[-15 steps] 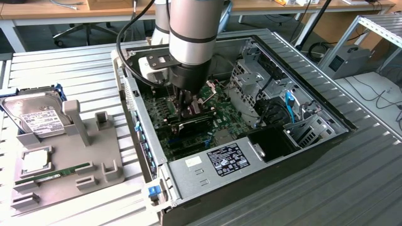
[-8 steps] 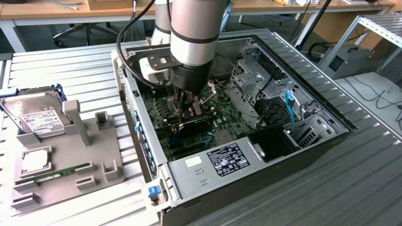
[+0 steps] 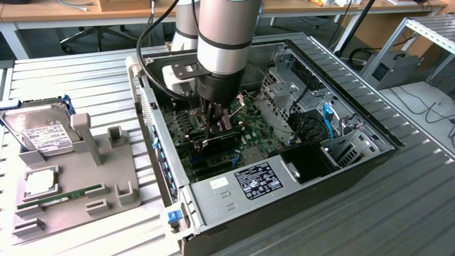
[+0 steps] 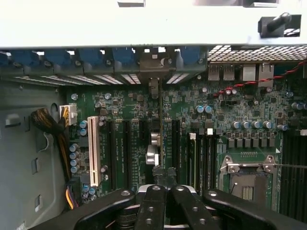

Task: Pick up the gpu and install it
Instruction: 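Press down on the gpu until it lock into place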

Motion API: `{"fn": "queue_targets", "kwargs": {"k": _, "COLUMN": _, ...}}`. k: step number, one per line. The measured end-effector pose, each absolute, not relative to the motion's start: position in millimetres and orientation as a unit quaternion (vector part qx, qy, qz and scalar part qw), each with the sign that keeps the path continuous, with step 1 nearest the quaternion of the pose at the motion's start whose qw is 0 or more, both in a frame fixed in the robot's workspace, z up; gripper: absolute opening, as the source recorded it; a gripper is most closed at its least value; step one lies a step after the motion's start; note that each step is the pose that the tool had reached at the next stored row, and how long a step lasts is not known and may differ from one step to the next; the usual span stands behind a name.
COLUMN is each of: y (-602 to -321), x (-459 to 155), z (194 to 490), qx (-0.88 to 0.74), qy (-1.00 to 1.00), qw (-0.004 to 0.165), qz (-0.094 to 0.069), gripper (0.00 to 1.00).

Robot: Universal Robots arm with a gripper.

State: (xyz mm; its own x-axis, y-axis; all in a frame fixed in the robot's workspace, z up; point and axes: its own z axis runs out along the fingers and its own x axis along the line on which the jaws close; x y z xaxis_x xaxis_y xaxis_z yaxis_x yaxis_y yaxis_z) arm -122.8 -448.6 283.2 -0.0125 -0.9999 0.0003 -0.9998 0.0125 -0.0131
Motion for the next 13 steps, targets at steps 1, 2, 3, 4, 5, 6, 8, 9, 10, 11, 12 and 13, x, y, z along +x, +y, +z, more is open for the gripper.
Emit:
{"fn": "queue_targets", "kwargs": {"k": 1, "y": -448.5, "x": -122.8, "z": 282.3, "qx": -0.703, "qy": 0.712, "qw": 0.005, "qz": -0.005, "gripper": 0.11}}
{"fn": "queue_targets", "kwargs": {"k": 2, "y": -448.5, "x": -122.7, "z": 281.2, "qx": -0.703, "qy": 0.712, "qw": 0.005, "qz": -0.005, "gripper": 0.11}}
{"fn": "queue_targets", "kwargs": {"k": 3, "y": -448.5, "x": -122.7, "z": 280.5, "qx": -0.703, "qy": 0.712, "qw": 0.005, "qz": -0.005, "gripper": 0.11}}
{"fn": "queue_targets", "kwargs": {"k": 4, "y": -448.5, "x": -122.7, "z": 280.4, "qx": -0.703, "qy": 0.712, "qw": 0.005, "qz": -0.005, "gripper": 0.11}}
{"fn": "queue_targets", "kwargs": {"k": 5, "y": -448.5, "x": -122.7, "z": 280.4, "qx": -0.703, "qy": 0.712, "qw": 0.004, "qz": -0.005, "gripper": 0.11}}
{"fn": "queue_targets", "kwargs": {"k": 6, "y": -448.5, "x": -122.7, "z": 280.4, "qx": -0.703, "qy": 0.712, "qw": 0.004, "qz": -0.005, "gripper": 0.11}}
{"fn": "queue_targets", "kwargs": {"k": 8, "y": -448.5, "x": -122.7, "z": 279.5, "qx": -0.703, "qy": 0.712, "qw": 0.005, "qz": -0.005, "gripper": 0.11}}
{"fn": "queue_targets", "kwargs": {"k": 9, "y": -448.5, "x": -122.7, "z": 278.8, "qx": -0.703, "qy": 0.712, "qw": 0.005, "qz": -0.004, "gripper": 0.11}}
{"fn": "queue_targets", "kwargs": {"k": 10, "y": -448.5, "x": -122.7, "z": 278.3, "qx": -0.703, "qy": 0.712, "qw": 0.005, "qz": -0.004, "gripper": 0.11}}
{"fn": "queue_targets", "kwargs": {"k": 11, "y": -448.5, "x": -122.7, "z": 278.3, "qx": -0.703, "qy": 0.712, "qw": 0.005, "qz": -0.004, "gripper": 0.11}}
{"fn": "queue_targets", "kwargs": {"k": 12, "y": -448.5, "x": -122.7, "z": 278.2, "qx": -0.703, "qy": 0.712, "qw": 0.005, "qz": -0.004, "gripper": 0.11}}
{"fn": "queue_targets", "kwargs": {"k": 13, "y": -448.5, "x": -122.7, "z": 278.2, "qx": -0.703, "qy": 0.712, "qw": 0.005, "qz": -0.004, "gripper": 0.11}}
